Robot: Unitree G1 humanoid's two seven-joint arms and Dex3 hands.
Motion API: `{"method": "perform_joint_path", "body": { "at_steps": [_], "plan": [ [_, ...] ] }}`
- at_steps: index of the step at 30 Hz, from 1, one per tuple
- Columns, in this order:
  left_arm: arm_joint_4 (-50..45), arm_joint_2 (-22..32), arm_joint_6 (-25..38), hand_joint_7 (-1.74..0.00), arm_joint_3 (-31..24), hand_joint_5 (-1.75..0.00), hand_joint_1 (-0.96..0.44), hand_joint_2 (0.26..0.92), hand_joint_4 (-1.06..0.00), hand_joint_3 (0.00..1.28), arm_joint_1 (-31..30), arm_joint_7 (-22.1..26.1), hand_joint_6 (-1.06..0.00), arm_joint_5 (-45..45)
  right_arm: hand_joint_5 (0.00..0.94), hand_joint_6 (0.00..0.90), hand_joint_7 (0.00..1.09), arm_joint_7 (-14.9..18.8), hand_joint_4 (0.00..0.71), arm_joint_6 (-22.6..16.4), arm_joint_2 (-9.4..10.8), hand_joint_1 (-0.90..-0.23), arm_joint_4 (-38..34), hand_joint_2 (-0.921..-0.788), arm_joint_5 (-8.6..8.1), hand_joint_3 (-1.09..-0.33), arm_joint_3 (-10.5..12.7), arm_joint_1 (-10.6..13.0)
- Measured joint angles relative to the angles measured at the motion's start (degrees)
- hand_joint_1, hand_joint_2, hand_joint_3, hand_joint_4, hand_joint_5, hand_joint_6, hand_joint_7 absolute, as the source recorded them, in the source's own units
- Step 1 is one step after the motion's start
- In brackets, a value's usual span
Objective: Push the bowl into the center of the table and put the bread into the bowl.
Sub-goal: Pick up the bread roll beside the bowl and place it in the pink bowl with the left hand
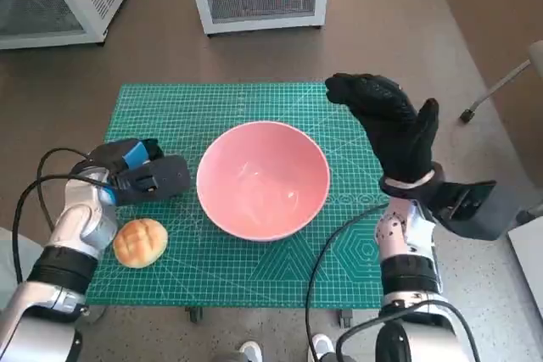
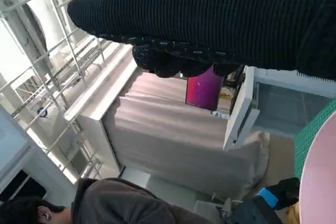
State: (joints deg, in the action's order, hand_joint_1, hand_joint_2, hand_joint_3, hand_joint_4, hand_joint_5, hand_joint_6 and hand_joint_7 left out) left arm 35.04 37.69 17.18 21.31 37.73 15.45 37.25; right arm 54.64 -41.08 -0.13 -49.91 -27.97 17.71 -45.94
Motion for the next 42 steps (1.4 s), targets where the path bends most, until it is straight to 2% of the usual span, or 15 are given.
{"method": "perform_joint_path", "body": {
  "at_steps": [9, 25, 34, 42],
  "plan": [
    [-17.97, 2.45, 6.1, -1.25, -4.17, -1.15, 0.0, 0.921, -0.64, 0.1, -3.37, 4.81, -0.61, 0.13, 0.0, 0.362, 0.0, 0.01, 0.236, 0.07, 0.11, -0.614, 0.0, -0.921, -0.08, -0.616, 0.01, 0.01],
    [-51.68, 2.04, 5.6, -1.17, -15.33, -1.08, 0.0, 0.917, -0.74, 0.03, -12.68, 1.18, -0.66, 0.84, 0.001, 0.364, 0.0, 0.02, 0.239, 0.43, 0.08, -0.614, -0.02, -0.921, -0.1, -0.611, 0.0, 0.02],
    [-60.88, -0.17, 3.89, -1.08, -15.2, -1.17, 0.0, 0.919, -0.71, 0.03, -14.23, 1.64, -0.69, 2.54, 0.002, 0.366, 0.0, 0.17, 0.241, 1.01, 0.12, -0.611, -0.01, -0.921, -0.35, -0.609, -0.08, 0.05],
    [-63.17, -2.33, -0.62, -1.0, -12.3, -1.23, 0.0, 0.918, -0.7, 0.03, -14.57, 2.63, -0.71, 2.97, 0.002, 0.367, 0.0, 0.3, 0.243, 1.01, 0.12, -0.609, 0.02, -0.921, -0.98, -0.611, -0.19, 0.51]
  ]
}}
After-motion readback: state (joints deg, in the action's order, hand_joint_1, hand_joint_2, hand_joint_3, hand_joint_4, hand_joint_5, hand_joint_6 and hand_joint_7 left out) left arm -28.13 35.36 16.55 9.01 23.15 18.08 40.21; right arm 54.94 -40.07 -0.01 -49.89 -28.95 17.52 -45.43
